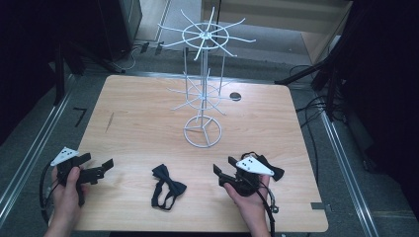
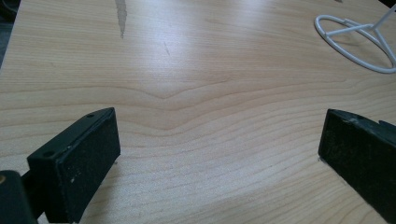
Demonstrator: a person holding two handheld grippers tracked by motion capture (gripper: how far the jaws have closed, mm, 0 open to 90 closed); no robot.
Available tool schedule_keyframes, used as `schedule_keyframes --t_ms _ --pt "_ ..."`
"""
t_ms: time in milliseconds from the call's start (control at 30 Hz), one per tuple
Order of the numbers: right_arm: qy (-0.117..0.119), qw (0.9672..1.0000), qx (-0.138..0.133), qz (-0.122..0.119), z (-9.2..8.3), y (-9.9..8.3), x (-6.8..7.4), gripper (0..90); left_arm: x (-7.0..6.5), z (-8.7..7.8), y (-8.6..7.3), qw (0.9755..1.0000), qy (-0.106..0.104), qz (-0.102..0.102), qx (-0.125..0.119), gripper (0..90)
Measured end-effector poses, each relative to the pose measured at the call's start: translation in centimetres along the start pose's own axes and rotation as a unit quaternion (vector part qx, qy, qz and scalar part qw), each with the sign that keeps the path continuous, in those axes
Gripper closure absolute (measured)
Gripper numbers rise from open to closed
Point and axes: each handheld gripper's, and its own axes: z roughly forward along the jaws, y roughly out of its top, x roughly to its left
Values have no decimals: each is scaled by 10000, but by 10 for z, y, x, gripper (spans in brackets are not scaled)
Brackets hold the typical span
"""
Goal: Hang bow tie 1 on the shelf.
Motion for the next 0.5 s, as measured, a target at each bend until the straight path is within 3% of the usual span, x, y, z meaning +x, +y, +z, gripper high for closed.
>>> schedule_keyframes --t_ms 500 --pt "163 9998 45 -68 11 2 15 374 0 0 0 10000 -3 -1 0 0"
